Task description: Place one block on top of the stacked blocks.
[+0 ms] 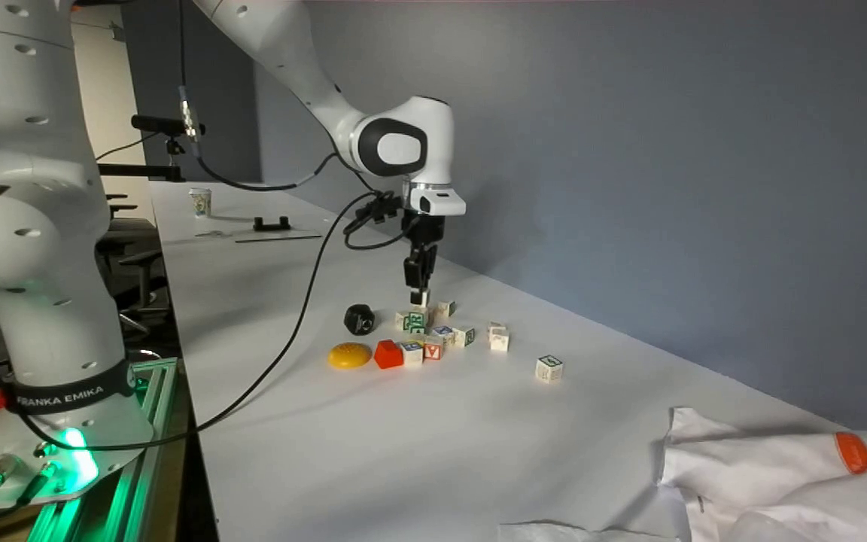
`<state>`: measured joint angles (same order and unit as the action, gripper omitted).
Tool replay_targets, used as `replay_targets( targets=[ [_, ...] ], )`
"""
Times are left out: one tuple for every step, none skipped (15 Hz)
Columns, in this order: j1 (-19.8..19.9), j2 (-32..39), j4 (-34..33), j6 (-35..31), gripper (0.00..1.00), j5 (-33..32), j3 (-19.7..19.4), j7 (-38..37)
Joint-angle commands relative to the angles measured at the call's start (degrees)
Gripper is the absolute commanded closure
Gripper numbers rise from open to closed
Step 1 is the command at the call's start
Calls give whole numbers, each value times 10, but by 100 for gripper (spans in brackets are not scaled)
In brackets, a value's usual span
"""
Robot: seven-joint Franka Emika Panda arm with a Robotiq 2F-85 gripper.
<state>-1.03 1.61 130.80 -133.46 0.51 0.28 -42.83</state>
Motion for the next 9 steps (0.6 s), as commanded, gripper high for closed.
replay_targets(
  targets=[
    [-5,-12,1,18,87,-33,2,-35],
    [-6,-14,2,20,87,-43,3,-42],
    [-7,-16,3,22,87,-52,3,-47],
    [-7,-18,4,25,87,-61,3,-51],
    [-7,-19,5,28,87,-68,4,-51],
    [-8,-20,5,28,87,-72,4,-50],
    [-8,-21,7,28,87,-75,4,-47],
    [-8,-22,9,27,87,-77,4,-45],
    [-7,-22,11,25,87,-77,4,-41]
  ],
)
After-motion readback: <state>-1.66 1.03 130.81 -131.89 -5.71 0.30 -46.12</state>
